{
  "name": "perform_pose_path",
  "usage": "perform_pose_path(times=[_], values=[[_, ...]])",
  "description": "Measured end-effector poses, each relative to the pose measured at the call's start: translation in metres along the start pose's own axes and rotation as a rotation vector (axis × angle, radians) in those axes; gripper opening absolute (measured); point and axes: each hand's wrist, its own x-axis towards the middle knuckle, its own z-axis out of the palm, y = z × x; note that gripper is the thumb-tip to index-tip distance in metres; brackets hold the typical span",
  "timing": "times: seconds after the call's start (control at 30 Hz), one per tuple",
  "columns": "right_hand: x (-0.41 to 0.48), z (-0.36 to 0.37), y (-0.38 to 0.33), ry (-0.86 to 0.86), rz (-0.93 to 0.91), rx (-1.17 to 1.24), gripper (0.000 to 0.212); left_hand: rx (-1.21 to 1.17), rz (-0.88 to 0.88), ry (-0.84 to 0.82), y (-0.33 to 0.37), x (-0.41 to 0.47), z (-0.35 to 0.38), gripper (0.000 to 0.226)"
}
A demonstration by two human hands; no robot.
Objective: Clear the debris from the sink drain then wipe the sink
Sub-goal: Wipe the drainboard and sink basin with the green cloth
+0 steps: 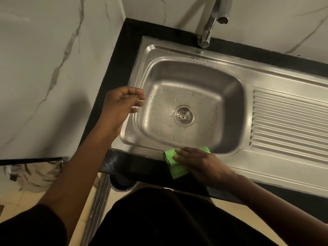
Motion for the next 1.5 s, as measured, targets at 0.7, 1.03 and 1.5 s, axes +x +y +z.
perform_pose_path(times=[0.7, 1.03, 1.5], values=[[0.186, 0.071, -0.086, 0.176, 0.047, -0.177, 0.064, 0.018, 0.017, 0.086, 0.002, 0.023, -0.032, 0.026], [0.26, 0.026, -0.05, 0.314, 0.22, 0.108, 0.068, -0.023, 0.046, 0.116, 0.003, 0.02, -0.048, 0.02], [0.3, -0.016, 0.004, 0.227, 0.217, 0.256, 0.079, -0.034, 0.041, 0.121, 0.004, 0.011, -0.051, 0.022]])
